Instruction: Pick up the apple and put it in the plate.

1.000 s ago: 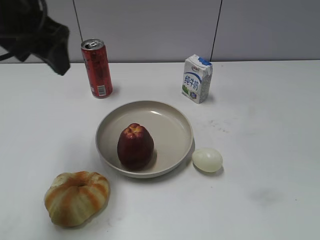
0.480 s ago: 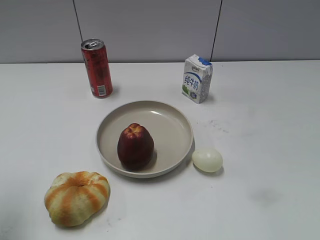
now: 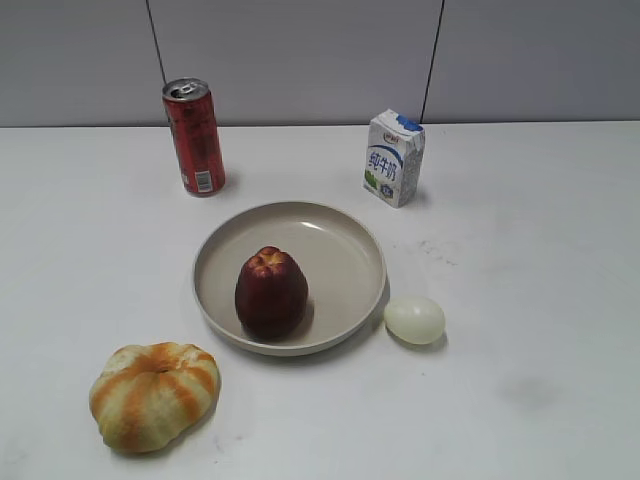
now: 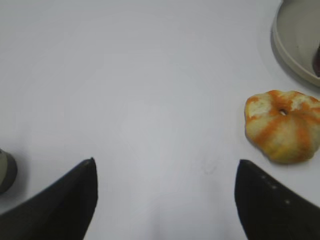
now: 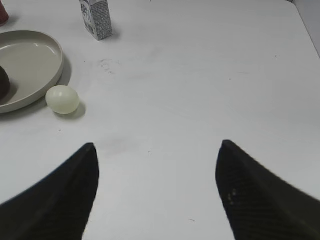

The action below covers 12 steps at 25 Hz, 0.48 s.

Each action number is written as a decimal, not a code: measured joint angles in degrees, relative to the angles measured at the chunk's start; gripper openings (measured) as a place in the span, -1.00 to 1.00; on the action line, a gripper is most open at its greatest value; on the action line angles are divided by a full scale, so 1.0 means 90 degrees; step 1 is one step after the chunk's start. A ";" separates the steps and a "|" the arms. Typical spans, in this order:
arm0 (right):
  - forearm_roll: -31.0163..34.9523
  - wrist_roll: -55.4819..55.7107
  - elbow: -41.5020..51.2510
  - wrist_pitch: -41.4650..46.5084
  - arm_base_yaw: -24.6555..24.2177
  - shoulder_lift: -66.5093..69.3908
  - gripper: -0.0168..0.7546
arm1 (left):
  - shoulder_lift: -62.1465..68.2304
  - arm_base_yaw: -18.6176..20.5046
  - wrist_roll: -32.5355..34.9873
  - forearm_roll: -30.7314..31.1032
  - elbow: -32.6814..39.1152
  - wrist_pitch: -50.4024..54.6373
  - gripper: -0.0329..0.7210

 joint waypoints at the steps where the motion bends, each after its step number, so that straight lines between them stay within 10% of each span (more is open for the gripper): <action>1: 0.0000 0.0000 0.0000 0.0000 0.0000 0.0000 0.56 | -0.0188 0.0000 0.0036 -0.0013 0.0092 -0.0006 0.81; 12: 0.0000 0.0000 0.0000 0.0000 0.0000 0.0000 0.56 | -0.0806 0.0000 0.0108 -0.0078 0.0433 -0.0245 0.71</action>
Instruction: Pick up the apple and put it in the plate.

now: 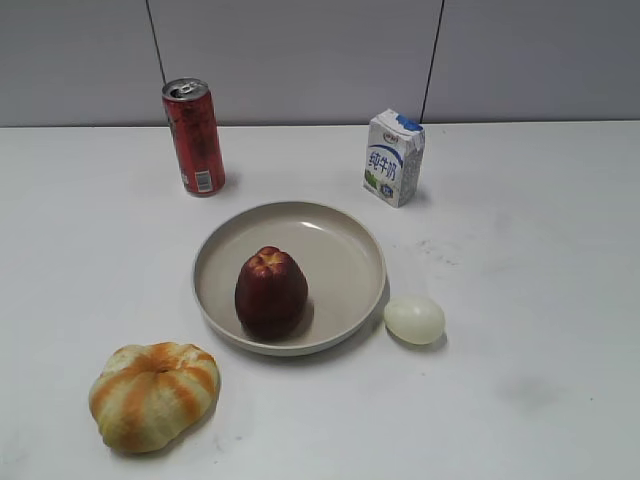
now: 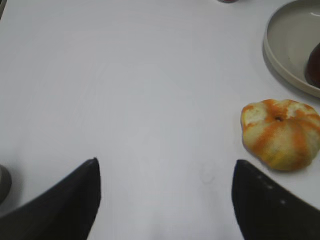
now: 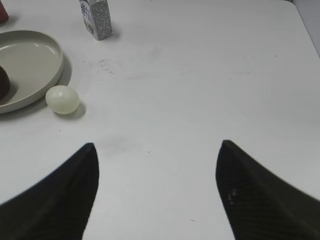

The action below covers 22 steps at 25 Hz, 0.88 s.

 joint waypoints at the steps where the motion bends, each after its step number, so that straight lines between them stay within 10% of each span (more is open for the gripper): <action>1: 0.0000 0.0000 0.0000 0.0000 0.0000 0.0000 0.56 | 0.0000 0.0000 0.0000 -0.0002 0.0000 -0.0005 0.68; 22: 0.0000 0.0000 0.0000 0.0000 0.0000 0.0000 0.56 | -0.1597 0.0518 0.0012 -0.0011 0.0011 -0.0038 0.30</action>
